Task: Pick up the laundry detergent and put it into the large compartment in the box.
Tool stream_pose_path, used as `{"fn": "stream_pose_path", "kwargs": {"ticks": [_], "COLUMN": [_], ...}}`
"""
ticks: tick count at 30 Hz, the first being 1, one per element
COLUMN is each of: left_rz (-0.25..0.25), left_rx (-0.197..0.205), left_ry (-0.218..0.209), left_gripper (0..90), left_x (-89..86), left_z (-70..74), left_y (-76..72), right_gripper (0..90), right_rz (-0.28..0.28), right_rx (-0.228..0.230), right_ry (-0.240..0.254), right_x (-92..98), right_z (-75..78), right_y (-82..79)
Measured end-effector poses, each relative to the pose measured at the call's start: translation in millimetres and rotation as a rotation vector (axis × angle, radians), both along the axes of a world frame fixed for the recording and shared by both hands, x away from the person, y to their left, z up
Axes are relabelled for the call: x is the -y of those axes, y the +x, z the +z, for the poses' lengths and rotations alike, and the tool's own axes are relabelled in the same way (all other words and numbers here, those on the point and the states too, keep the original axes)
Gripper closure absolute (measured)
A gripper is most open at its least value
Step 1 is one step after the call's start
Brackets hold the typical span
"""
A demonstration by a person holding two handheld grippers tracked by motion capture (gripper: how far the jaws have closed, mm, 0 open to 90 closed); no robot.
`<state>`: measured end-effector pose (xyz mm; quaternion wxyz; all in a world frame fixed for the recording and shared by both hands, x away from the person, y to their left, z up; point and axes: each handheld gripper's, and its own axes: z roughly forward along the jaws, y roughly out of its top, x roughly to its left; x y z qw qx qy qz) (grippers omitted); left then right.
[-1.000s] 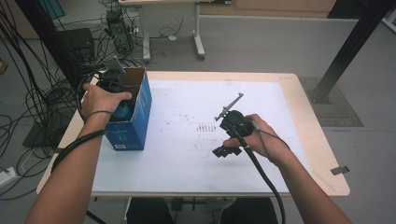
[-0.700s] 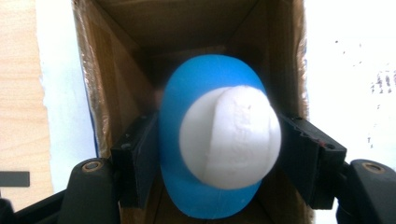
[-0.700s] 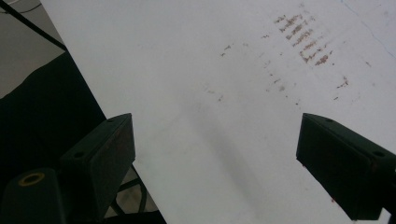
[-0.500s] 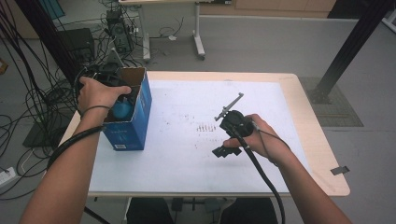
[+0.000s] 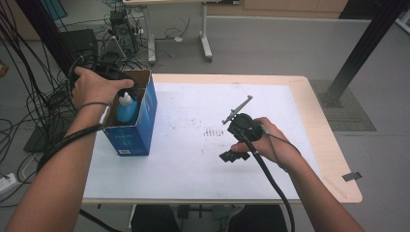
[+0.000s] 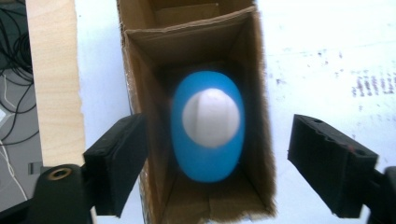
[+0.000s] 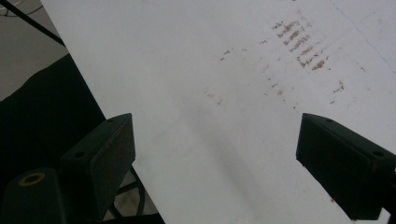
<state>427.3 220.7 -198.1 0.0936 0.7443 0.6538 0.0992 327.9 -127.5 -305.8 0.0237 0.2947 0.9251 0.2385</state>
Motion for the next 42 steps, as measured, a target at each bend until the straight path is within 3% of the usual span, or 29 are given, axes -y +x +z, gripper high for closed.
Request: {"fn": "stream_pose_path", "kwargs": {"ticks": [8, 17, 21, 34, 42], "left_rz": [-0.056, -0.091, -0.118, -0.199, -0.274], "left_rx": [-0.025, -0.029, -0.047, -0.046, -0.063], "left_ry": [-0.012, -0.032, -0.039, -0.087, -0.104], "left_gripper": [10.6, 7.0, 6.8, 6.8, 6.6], "left_x": [13.4, 26.8, 33.9, 63.4, 88.3], "left_z": [21.3, 36.0, 37.1, 34.7, 28.4], "left_y": [-5.6, -8.3, -8.6, -9.8, -11.5], "right_gripper": [11.3, 11.3, 11.3, 11.3, 11.3], "right_rz": [0.006, 0.006, 0.009, 0.005, -0.003], "right_rx": [0.004, 0.003, 0.003, 0.001, 0.004], "right_ry": [-0.003, -0.001, -0.004, -0.004, -0.006], "right_x": [-1.6, -3.1, -2.9, -1.1, 2.6], "right_z": [-0.1, -0.2, -0.3, -0.5, 0.3], "right_y": [0.3, -0.5, -0.9, 0.1, 0.5]}}
